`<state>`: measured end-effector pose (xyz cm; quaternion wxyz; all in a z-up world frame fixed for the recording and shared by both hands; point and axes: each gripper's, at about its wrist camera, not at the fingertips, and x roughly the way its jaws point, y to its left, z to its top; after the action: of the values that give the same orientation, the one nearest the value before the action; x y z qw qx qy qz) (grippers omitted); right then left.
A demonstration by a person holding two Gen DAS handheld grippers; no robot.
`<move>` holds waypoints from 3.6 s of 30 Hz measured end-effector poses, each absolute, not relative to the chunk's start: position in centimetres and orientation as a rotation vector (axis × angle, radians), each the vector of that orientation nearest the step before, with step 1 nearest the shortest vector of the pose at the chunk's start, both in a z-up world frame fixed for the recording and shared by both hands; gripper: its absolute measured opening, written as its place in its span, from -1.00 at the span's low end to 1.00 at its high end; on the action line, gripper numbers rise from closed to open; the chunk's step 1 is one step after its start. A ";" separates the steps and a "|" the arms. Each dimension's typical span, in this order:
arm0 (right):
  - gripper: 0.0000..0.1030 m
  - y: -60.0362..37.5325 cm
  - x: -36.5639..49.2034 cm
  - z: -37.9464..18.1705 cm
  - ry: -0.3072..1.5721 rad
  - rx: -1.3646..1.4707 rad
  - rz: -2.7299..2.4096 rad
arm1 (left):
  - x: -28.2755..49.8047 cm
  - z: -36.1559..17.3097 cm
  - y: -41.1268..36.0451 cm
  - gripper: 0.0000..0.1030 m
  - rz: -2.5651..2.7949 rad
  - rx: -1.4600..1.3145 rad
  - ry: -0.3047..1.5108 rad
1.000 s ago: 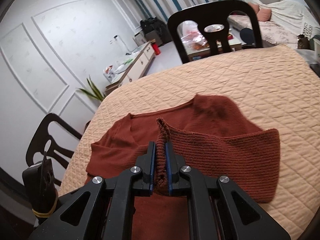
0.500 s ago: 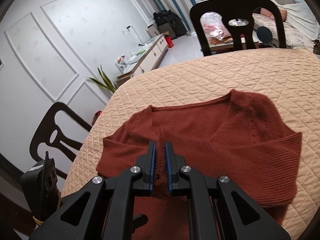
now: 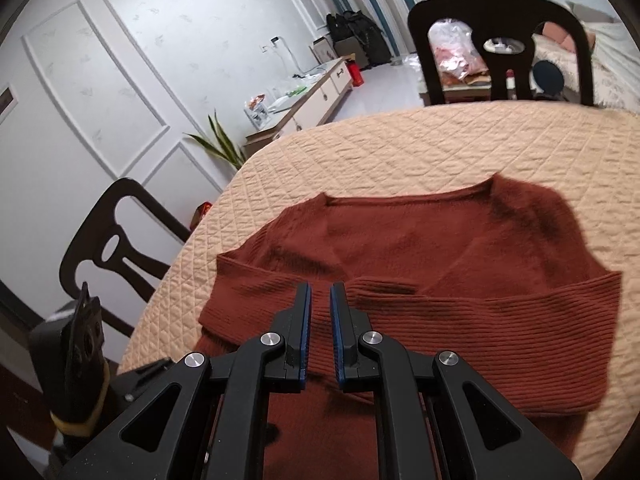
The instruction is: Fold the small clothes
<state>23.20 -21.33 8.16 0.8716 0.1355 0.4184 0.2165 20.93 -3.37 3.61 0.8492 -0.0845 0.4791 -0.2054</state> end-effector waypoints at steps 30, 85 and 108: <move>-0.77 -16.9 19.9 4.7 0.875 -0.149 0.420 | 20.5 4.1 1.1 0.69 -0.316 -0.230 0.985; -0.24 -22.1 13.1 7.9 0.847 0.071 0.376 | 12.7 2.8 3.4 0.69 -0.295 -0.181 1.056; 0.12 -29.2 2.8 3.4 0.969 0.169 0.224 | 7.1 2.3 2.6 0.69 -0.265 -0.191 1.049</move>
<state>2.83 -29.22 3.41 0.8754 0.0809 0.4644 0.1071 7.13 2.63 2.33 0.8529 -0.0908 0.4986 -0.1258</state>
